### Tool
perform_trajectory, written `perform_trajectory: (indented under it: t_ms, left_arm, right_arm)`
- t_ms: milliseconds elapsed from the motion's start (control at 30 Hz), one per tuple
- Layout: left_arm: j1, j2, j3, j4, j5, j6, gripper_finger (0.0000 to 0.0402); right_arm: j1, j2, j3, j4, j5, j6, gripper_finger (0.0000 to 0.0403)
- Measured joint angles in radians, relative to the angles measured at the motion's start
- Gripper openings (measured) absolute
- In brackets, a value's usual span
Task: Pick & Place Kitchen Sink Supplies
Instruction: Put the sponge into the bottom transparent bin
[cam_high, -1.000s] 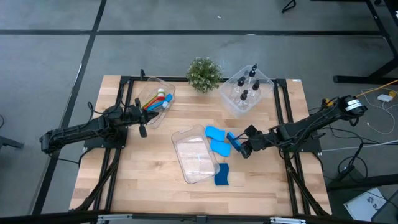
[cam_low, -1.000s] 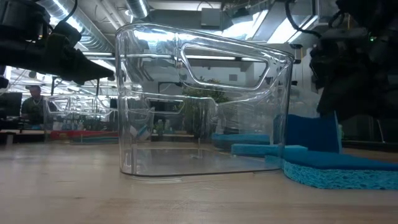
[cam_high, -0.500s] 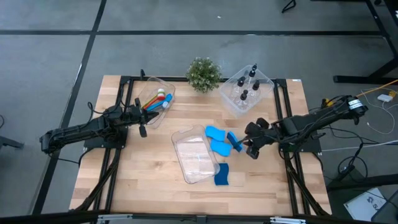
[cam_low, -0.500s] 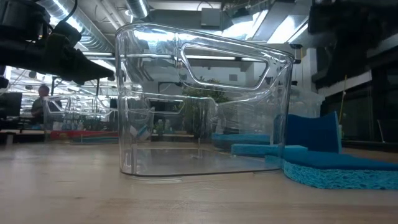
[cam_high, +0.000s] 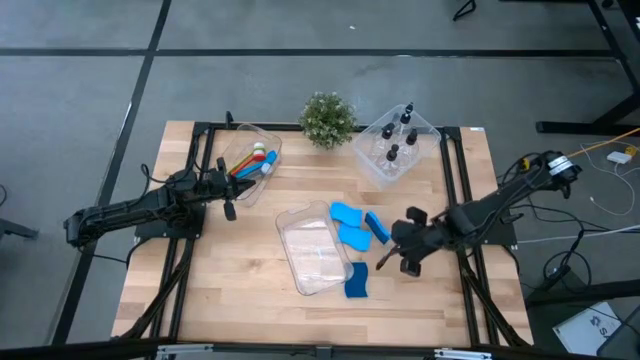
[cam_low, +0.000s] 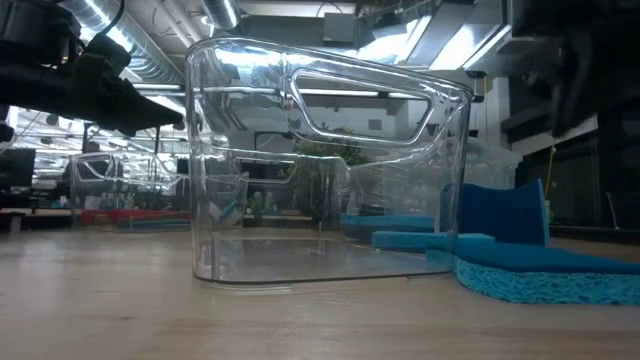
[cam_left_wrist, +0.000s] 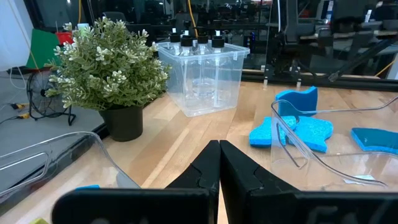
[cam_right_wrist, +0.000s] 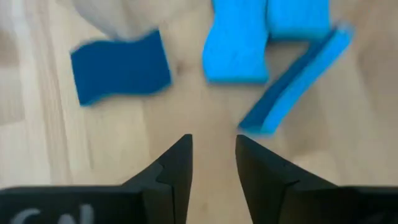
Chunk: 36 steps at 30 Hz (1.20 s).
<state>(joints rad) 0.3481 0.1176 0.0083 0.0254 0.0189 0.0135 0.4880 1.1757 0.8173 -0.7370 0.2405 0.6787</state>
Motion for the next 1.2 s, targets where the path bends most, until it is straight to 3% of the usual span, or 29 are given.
perform_trajectory:
  t_ms: [200, 367, 467, 667, 967, 1100, 1200]
  left_arm:
    - [0.000, 0.000, 0.000, 0.000, 0.000, 0.000, 0.0002]
    - [0.000, 0.000, 0.000, 0.000, 0.000, 0.000, 0.0002]
    - [0.000, 0.000, 0.000, 0.000, 0.000, 0.000, 0.0002]
    - [0.000, 0.000, 0.000, 0.000, 0.000, 0.000, 0.0002]
    - [0.000, 0.000, 0.000, 0.000, 0.000, 0.000, 0.0002]
    - [0.000, 0.000, 0.000, 0.000, 0.000, 0.000, 0.0002]
    - [0.000, 0.000, 0.000, 0.000, 0.000, 0.000, 0.0002]
  right_arm:
    - [0.106, 0.007, 0.000, -0.041, -0.021, 0.168, 0.0096]
    - [0.206, -0.017, 0.000, -0.071, 0.149, 0.212, 0.0079]
    - [0.230, -0.028, 0.000, -0.055, 0.191, 0.203, 0.0069]
    - [0.231, -0.009, -0.012, -0.061, 0.179, 0.181, 0.0053]
    - [0.230, -0.004, -0.139, 0.035, 0.148, 0.320, 0.0051]
    - [0.214, -0.004, -0.158, 0.059, 0.147, 0.299, 0.0051]
    - [0.195, -0.004, -0.158, 0.103, 0.093, 0.135, 0.0051]
